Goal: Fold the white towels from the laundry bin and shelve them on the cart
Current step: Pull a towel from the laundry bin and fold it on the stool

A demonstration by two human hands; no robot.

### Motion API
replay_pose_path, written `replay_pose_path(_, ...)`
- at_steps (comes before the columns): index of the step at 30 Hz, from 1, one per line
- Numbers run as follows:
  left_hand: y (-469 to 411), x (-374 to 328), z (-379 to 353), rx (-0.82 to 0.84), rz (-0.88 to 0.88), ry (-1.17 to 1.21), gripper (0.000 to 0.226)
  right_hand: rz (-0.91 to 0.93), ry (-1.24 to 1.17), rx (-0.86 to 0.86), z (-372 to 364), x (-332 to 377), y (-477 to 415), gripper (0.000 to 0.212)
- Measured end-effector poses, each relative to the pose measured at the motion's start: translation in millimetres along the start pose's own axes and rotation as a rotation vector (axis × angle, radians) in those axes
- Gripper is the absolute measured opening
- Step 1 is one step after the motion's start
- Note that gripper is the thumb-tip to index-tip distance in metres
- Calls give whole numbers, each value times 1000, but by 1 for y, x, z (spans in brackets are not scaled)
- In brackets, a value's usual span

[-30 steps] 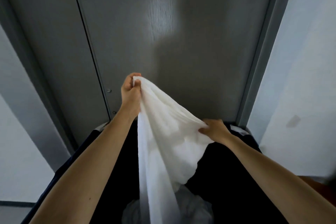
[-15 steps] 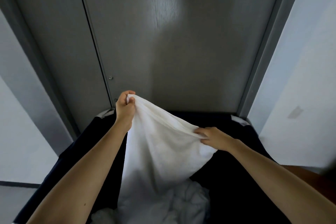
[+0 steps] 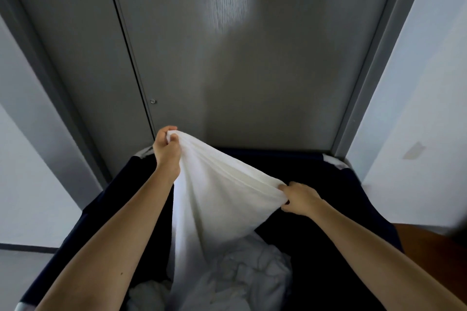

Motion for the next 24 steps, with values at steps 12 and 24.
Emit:
replay_pose_path(12, -17, 48, 46, -129, 91, -167, 32, -14, -364, -183, 23, 6, -5, 29)
replay_pose_path(24, 7, 26, 18, -8, 106, -14, 25, -570, -953, -221, -2, 11, 6, 21)
Point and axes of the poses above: each hand's wrist, its own y-axis away from the middle knuckle, its own z-axis out of the back of the hand, x = y × z, the point moved 4 cm from there along -y, towards the middle knuckle, and after that the axes turned 15 degrees about -x, right-handed, at the moved point
